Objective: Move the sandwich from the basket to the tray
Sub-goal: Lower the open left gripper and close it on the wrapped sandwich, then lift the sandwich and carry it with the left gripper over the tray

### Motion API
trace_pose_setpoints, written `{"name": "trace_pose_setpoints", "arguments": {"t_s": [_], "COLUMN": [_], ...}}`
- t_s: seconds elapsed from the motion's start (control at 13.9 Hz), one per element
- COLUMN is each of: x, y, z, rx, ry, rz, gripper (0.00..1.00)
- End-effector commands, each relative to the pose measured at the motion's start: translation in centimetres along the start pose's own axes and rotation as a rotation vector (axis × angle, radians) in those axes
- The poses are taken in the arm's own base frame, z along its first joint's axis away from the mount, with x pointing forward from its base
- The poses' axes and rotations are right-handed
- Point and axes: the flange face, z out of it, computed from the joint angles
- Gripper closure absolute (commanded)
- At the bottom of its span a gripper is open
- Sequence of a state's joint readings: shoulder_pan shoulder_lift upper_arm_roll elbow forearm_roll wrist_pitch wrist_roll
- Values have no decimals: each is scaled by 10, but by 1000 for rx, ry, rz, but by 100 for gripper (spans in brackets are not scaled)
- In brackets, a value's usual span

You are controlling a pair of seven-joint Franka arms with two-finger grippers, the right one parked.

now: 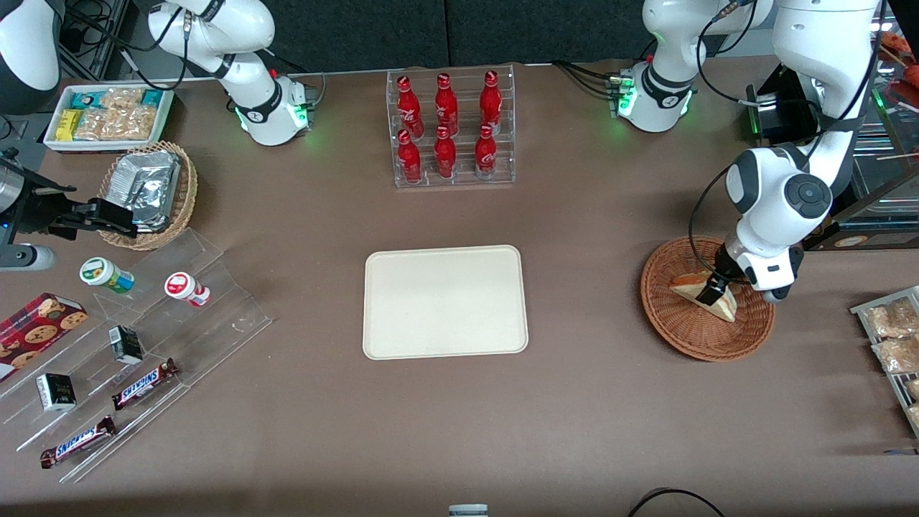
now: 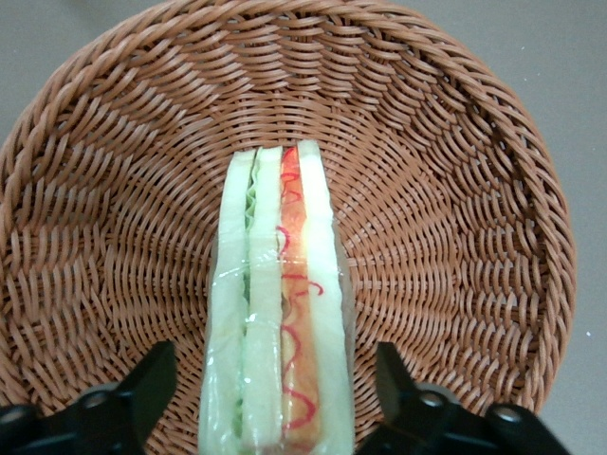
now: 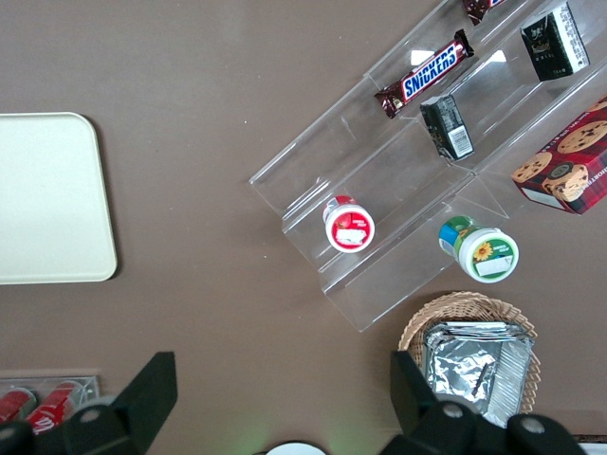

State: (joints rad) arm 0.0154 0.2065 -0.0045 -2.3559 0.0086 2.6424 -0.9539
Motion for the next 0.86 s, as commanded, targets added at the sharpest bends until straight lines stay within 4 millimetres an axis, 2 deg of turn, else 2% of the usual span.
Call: {"name": "trace_pose_setpoints", "arguments": {"t_s": [0.0,0.14,0.29,0.36,0.65,0.79], "x": [-12,-13,-12,-15,-42,-62], "y": [5,7,8,12,49,83], "z": [0,-1,-6,-17,-96,-135], "rx": [-8,-8,-10,0,97,141], "ry": [5,4,6,0,-32,-44], "rz": [8,13,18,29,142,210], "gripper": [65,77,80,80,80,80]}}
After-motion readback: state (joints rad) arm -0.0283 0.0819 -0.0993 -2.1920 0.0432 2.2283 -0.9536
